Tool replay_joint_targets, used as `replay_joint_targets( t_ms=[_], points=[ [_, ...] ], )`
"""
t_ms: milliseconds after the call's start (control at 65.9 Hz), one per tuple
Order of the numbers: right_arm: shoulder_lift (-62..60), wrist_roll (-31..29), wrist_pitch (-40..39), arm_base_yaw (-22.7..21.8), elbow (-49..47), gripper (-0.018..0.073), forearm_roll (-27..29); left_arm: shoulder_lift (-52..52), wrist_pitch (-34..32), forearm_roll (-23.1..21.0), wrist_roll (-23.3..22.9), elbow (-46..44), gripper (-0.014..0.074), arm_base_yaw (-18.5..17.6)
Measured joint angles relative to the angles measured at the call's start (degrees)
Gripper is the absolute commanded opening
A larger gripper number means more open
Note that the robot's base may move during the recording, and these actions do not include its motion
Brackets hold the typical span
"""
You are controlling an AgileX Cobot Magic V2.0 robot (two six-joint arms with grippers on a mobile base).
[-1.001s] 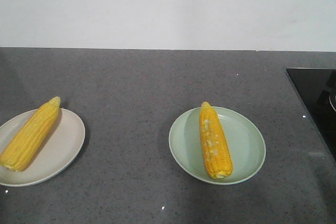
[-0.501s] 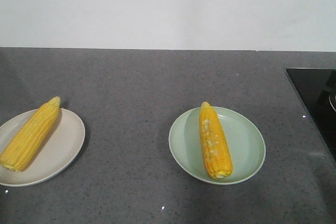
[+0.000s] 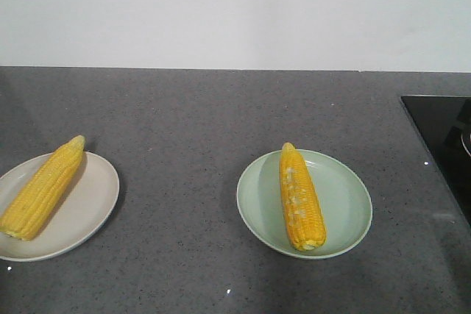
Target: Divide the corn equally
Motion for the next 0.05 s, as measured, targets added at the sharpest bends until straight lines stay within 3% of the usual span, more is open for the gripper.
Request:
replay_joint_targets(
  t_ms=[46],
  points=[
    [0.0,0.0,0.0,0.0,0.0,-0.0006,0.0,0.0,0.0,0.0,0.0,0.0,-0.0006,0.0]
  ],
)
